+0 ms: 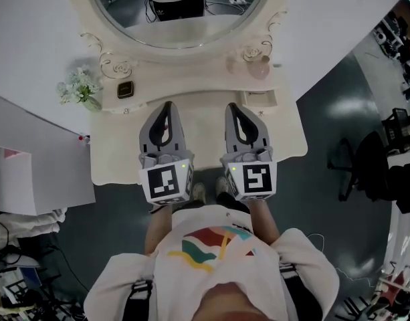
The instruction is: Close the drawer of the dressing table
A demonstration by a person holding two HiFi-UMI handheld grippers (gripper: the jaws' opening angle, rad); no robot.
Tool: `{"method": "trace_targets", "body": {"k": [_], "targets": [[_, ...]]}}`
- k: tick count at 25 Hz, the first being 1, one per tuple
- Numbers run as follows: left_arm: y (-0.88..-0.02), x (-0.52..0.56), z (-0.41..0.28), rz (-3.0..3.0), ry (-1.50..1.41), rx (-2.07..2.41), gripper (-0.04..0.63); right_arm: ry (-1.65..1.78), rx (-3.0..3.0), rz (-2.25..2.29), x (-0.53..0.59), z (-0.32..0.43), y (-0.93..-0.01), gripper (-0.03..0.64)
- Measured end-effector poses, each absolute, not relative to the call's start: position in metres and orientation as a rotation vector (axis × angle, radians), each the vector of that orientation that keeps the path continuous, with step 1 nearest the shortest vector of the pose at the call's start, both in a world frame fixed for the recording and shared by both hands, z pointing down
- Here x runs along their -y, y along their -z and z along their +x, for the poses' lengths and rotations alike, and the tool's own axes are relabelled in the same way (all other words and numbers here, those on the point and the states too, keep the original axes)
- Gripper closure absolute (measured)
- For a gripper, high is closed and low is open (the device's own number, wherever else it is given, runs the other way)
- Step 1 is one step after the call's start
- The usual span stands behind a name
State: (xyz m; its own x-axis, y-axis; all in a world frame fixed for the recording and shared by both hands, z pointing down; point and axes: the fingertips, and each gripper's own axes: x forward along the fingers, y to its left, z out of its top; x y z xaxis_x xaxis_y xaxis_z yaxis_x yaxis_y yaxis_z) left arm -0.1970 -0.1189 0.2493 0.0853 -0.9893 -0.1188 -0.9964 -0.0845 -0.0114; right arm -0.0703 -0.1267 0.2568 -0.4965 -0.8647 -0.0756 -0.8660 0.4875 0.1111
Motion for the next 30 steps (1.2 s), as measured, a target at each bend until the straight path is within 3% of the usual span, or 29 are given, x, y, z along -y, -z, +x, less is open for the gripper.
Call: {"method": "trace_targets", "body": {"k": [20,30], "targets": [[-0.256,0.172,-0.153,-2.259,-0.065,-2.081,0.59,-0.125,-2.758,-1.499,0.183,-0.043,-0.271,0.614],[-0.286,0.192,-0.114,-2.36,0.02,-2.013,0.589,0.032,-2.805,-1.558,0.208,-0.01,-0.315,0.523]]}}
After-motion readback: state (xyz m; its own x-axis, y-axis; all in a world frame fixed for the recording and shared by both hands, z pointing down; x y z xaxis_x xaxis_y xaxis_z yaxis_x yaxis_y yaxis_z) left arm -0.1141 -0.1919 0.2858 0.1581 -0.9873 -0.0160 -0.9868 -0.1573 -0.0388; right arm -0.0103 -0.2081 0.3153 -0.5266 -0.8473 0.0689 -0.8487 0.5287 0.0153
